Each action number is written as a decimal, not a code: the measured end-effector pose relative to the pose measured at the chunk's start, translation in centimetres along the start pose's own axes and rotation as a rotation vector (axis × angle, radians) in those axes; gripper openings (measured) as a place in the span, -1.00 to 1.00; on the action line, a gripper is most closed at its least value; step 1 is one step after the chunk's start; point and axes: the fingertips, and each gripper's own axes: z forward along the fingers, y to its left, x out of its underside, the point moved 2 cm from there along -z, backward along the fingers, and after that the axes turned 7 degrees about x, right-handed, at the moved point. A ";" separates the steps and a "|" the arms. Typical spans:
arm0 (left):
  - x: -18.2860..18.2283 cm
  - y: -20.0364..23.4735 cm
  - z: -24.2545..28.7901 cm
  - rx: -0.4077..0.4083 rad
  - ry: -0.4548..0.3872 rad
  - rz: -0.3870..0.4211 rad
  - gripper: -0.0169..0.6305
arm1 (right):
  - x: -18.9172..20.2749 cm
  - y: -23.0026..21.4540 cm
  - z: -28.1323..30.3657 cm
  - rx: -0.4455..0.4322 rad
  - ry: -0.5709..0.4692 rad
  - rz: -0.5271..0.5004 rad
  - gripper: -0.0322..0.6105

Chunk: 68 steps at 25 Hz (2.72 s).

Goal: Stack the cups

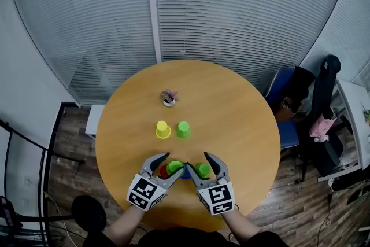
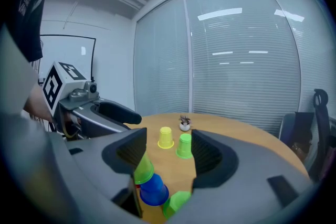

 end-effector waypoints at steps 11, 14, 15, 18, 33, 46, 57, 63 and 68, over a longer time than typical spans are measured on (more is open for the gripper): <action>-3.7 4.0 1.3 -0.021 -0.069 0.023 -0.17 | -3.5 -2.6 4.3 0.003 -0.034 -0.038 -0.08; -3.5 5.5 1.9 -0.032 -0.070 0.010 -0.17 | -3.4 -3.5 6.3 0.001 -0.006 -0.036 -0.08; -3.4 6.0 2.2 -0.034 -0.070 0.004 -0.17 | -3.2 -3.9 6.9 -0.001 0.007 -0.035 -0.08; -2.9 7.2 2.9 -0.032 -0.071 -0.016 -0.18 | -2.4 -4.6 8.9 -0.012 0.052 -0.029 -0.08; 1.2 11.0 6.0 0.015 -0.064 -0.125 -0.18 | 4.9 -4.0 17.5 -0.137 0.313 -0.114 -0.08; 2.9 11.2 6.4 0.020 -0.057 -0.168 -0.18 | 7.1 -3.5 20.5 -0.155 0.394 -0.203 -0.17; 2.1 11.1 5.6 0.009 -0.074 -0.151 -0.18 | 4.9 -3.6 19.2 -0.141 0.332 -0.206 -0.20; 0.3 9.9 5.0 0.021 -0.092 -0.107 -0.18 | 2.5 -3.4 16.6 -0.131 0.281 -0.209 -0.20; -1.3 8.3 3.9 0.033 -0.106 -0.063 -0.18 | 0.6 -3.1 13.4 -0.112 0.244 -0.176 -0.20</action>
